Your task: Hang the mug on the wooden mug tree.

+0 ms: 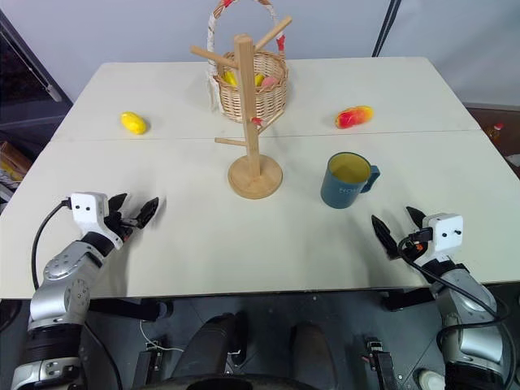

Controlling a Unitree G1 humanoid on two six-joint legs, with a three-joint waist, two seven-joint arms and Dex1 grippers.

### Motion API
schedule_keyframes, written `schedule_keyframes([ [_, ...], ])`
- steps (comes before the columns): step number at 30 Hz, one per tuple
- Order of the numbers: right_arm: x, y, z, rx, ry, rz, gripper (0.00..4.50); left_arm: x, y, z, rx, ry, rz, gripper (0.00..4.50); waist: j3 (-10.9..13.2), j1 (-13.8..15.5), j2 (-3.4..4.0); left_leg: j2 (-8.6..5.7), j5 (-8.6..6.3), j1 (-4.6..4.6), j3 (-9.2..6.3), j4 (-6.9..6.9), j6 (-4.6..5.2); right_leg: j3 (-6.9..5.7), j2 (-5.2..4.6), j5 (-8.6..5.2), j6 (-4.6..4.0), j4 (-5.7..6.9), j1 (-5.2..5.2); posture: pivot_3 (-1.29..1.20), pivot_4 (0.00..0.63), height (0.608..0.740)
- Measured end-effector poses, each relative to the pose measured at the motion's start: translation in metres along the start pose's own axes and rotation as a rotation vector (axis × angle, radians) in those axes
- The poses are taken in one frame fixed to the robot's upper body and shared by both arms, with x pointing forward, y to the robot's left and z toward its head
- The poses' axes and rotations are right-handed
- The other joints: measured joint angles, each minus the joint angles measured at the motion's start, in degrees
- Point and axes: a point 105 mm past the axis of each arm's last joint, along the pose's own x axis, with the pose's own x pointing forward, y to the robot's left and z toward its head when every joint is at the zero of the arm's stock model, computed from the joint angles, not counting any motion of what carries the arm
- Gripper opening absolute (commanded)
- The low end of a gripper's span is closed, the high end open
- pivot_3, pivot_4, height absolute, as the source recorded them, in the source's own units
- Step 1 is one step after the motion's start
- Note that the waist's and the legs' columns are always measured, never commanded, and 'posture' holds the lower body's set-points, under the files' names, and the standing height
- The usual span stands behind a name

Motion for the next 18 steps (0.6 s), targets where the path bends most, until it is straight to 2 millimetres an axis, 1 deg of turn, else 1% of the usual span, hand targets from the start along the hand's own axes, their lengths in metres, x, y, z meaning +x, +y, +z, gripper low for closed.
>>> schedule_keyframes([
  [11,0.0,-0.001,0.001,-0.008,-0.007,-0.008,4.49,0.002,-0.008,0.0,-0.004,0.006,-0.026,4.5,0.0,0.0,0.0,0.0,0.0,0.0,0.0,0.0,0.0,0.0,0.0,0.0,0.0,0.0,0.0,0.0,0.15,0.74],
  [14,0.002,-0.003,0.002,-0.009,-0.006,-0.01,4.49,0.005,-0.026,0.007,0.014,-0.018,-0.108,4.5,0.0,0.0,0.0,0.0,0.0,-0.01,0.01,0.0,0.0,0.0,0.0,-0.02,-0.03,-0.01,0.0,0.0,0.15,0.74],
  [16,0.004,-0.004,0.005,-0.017,-0.015,-0.007,4.49,0.005,-0.041,0.015,0.016,-0.049,-0.183,4.5,0.0,0.0,0.0,0.0,0.0,-0.01,0.0,0.0,-0.01,0.0,0.0,-0.02,-0.05,-0.01,0.0,0.0,0.15,0.74],
  [18,0.007,-0.008,0.01,-0.031,-0.022,-0.014,4.49,0.001,-0.064,0.022,0.026,-0.08,-0.301,4.5,0.0,-0.1,0.01,0.0,0.0,-0.01,0.01,0.0,0.0,0.02,-0.01,-0.07,-0.13,-0.02,0.0,0.0,0.15,0.74],
])
